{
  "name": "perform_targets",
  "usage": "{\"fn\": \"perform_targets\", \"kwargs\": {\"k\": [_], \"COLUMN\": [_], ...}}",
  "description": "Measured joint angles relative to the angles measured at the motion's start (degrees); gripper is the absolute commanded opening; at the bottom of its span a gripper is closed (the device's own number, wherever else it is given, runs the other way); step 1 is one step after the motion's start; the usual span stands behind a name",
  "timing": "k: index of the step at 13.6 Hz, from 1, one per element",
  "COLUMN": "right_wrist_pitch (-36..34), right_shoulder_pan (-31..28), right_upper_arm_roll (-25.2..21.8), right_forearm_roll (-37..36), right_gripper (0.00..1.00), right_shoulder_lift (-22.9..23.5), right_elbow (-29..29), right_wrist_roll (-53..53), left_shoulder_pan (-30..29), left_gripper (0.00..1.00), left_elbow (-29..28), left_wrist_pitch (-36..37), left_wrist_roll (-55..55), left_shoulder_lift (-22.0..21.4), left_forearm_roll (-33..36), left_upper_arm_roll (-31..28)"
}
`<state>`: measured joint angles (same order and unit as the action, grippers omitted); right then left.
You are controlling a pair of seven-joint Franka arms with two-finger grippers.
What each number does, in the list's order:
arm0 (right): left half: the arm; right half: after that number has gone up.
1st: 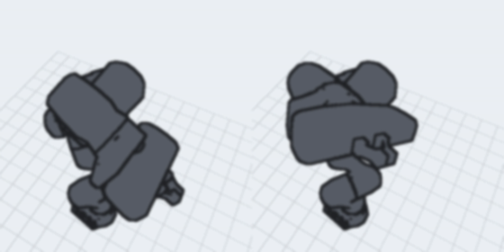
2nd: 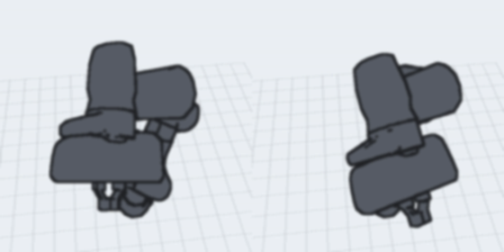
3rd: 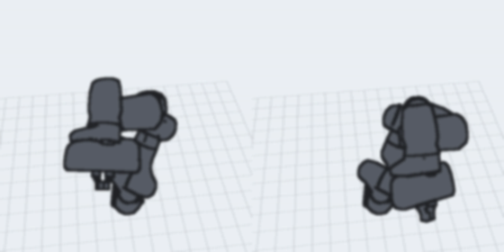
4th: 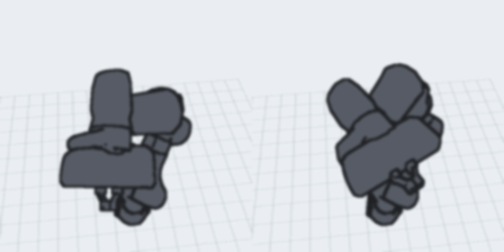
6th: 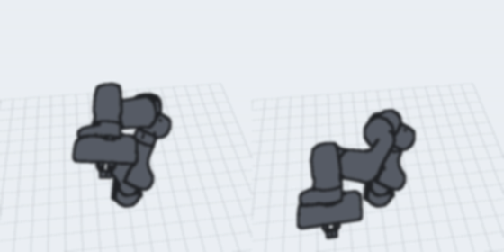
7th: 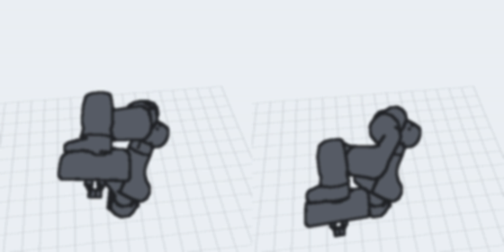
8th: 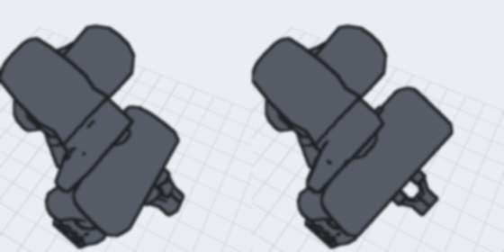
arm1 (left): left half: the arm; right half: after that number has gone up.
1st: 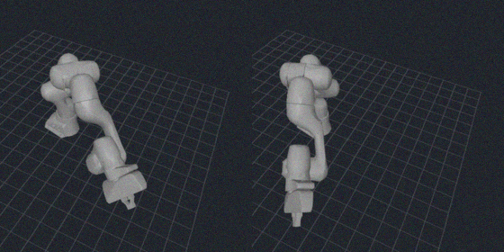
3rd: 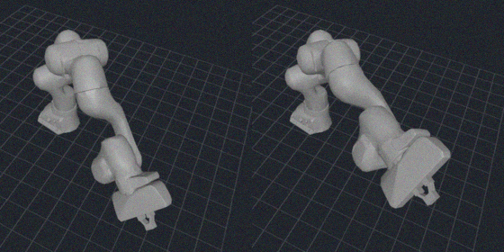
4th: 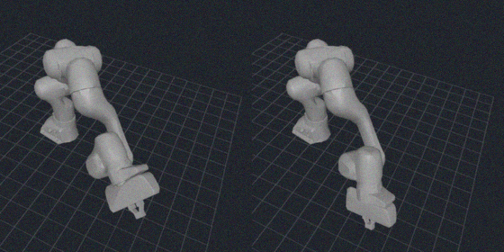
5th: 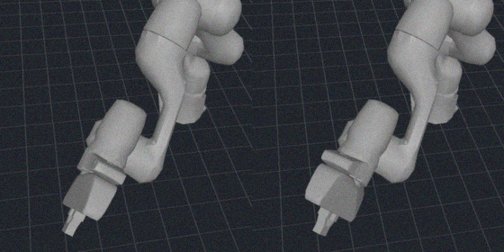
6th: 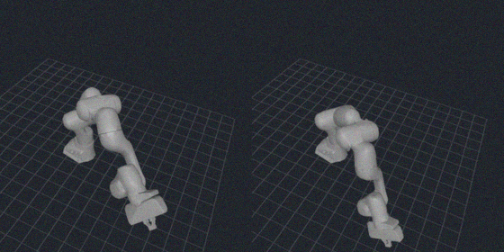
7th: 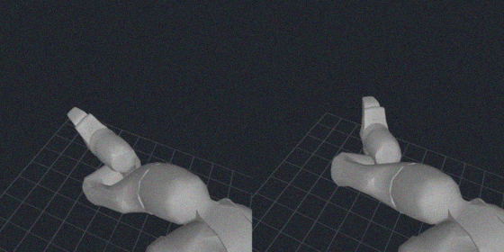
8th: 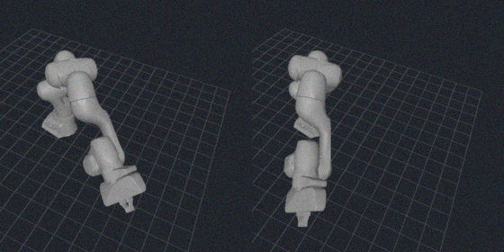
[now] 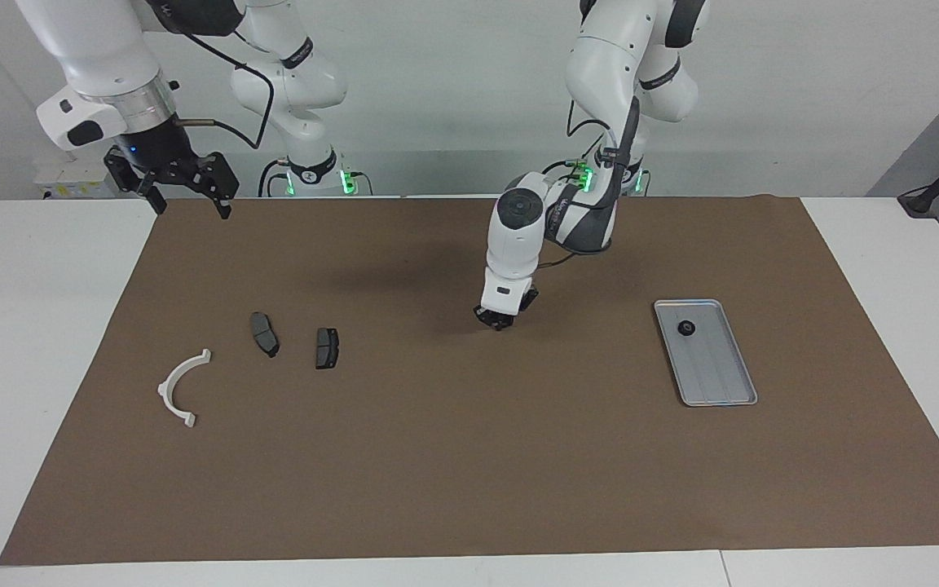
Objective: Pick bearing gear from pile to tray
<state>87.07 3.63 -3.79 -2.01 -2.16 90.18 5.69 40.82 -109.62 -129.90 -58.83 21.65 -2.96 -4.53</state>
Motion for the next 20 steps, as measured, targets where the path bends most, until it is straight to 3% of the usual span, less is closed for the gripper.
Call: {"fn": "perform_targets", "kwargs": {"k": [2,6,11,20], "right_wrist_pitch": [-0.5,-1.5,-1.5,-1.5], "right_shoulder_pan": [0.0,-0.2,-0.3,-1.5], "right_upper_arm_roll": [0.0,-0.2,-0.3,-0.6], "right_forearm_roll": [0.0,0.0,0.0,0.0], "right_gripper": [1.0,1.0,1.0,1.0], "right_shoulder_lift": [0.0,0.0,0.0,-0.1], "right_elbow": [0.0,0.0,0.1,0.4], "right_wrist_roll": [0.0,0.0,-0.2,-6.0], "left_shoulder_pan": [-1.9,-15.3,-31.7,-34.5], "left_gripper": [0.0,0.0,0.0,0.0], "left_elbow": [0.1,0.0,-0.3,-0.4], "left_wrist_pitch": [1.2,6.1,5.4,-2.2], "left_wrist_roll": [2.6,17.4,37.7,39.5], "left_shoulder_lift": [-1.3,-7.5,-8.0,-1.1], "left_forearm_roll": [0.0,0.1,0.1,0.1], "left_upper_arm_roll": [-2.4,-3.2,-3.3,-3.0]}}
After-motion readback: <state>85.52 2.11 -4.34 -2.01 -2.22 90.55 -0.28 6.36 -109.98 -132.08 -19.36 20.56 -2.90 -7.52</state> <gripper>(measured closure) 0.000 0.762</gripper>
